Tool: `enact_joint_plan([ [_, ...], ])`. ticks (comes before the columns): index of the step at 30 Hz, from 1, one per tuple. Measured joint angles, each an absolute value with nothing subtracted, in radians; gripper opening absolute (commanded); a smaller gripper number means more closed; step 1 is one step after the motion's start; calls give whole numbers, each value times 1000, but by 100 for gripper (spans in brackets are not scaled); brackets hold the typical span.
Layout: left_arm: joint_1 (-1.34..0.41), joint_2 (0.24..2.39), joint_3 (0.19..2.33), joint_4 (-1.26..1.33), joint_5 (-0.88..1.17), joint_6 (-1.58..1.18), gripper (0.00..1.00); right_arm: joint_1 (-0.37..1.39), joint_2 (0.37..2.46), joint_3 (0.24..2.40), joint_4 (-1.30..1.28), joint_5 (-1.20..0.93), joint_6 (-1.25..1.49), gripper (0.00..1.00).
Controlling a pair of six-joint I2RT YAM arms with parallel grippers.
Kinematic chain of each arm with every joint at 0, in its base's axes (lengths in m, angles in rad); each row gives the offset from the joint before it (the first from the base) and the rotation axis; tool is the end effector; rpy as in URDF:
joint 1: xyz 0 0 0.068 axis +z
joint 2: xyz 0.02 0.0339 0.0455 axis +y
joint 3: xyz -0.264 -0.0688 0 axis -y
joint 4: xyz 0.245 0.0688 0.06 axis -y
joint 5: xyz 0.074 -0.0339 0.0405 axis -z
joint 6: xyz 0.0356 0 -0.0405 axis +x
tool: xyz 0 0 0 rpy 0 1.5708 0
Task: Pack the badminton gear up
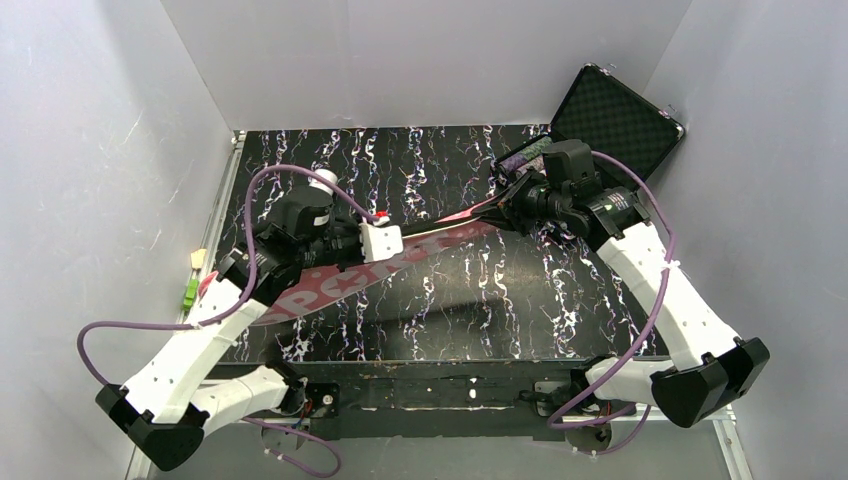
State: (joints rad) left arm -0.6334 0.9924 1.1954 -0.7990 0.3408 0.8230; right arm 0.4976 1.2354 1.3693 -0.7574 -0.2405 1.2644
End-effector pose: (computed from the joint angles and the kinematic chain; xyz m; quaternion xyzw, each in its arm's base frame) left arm 0.1482 -0.1236 0.3823 0.6388 0.5971 -0.1055 0.4737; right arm 0.2210 0.1297 0.3916 0.2797 0.8398 0.4172 0.2058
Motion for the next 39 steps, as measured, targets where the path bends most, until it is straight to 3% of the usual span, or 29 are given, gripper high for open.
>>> enact_joint_plan([
  [3, -642, 992, 1192, -801, 341, 831, 1, 495, 1235, 1369, -749, -240, 1269, 1],
  [5, -645, 992, 1190, -800, 340, 836, 20, 494, 1235, 1369, -747, -239, 1268, 1],
  [7, -649, 992, 1190, -796, 340, 840, 32, 494, 1235, 1369, -744, -237, 1265, 1],
  [9, -663, 993, 1193, -775, 347, 837, 59, 494, 1235, 1369, -744, -228, 1256, 1],
  [10, -674, 995, 1197, -769, 350, 831, 65, 494, 1235, 1369, -745, -223, 1253, 1],
  [12, -701, 1011, 1224, -758, 359, 801, 67, 494, 1235, 1369, -754, -207, 1234, 1],
  [28, -841, 1394, 1520, -697, 367, 504, 68, 534, 1154, 1365, -760, -177, 1230, 1],
  [31, -844, 1416, 1542, -701, 366, 479, 60, 538, 1154, 1365, -760, -167, 1228, 1],
  [39, -875, 1416, 1547, -717, 356, 480, 18, 547, 1154, 1365, -759, -152, 1228, 1],
])
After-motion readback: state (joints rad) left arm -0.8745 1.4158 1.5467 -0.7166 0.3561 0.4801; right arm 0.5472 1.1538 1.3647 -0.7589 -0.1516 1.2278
